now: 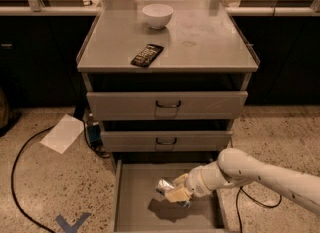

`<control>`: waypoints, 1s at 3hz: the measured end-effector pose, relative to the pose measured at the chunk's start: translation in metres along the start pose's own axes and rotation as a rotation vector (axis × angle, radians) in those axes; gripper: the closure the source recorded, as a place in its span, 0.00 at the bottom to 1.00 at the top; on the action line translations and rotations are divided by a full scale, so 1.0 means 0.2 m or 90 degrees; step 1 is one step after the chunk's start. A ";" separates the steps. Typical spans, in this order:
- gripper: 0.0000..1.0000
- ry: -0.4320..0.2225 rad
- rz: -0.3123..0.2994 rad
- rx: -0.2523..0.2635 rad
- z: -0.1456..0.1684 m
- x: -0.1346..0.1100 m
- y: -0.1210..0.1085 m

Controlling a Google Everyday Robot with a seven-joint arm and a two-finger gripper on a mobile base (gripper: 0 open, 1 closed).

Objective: Place redbull can into bottom drawer

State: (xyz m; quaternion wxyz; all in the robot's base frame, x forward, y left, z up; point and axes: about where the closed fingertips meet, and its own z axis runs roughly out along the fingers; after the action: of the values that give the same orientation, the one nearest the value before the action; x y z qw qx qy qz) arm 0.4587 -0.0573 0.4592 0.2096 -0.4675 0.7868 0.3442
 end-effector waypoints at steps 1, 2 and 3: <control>1.00 -0.017 0.003 -0.001 0.26 0.10 -0.18; 1.00 -0.003 0.018 -0.012 0.54 0.23 -0.35; 1.00 -0.006 0.022 -0.012 0.58 0.24 -0.33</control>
Offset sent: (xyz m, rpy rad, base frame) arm 0.0630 0.0394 -0.1911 -0.0201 0.0510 0.0008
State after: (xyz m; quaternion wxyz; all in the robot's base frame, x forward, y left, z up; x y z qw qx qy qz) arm 0.4951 -0.0226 0.3264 0.2031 -0.4541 0.7905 0.3572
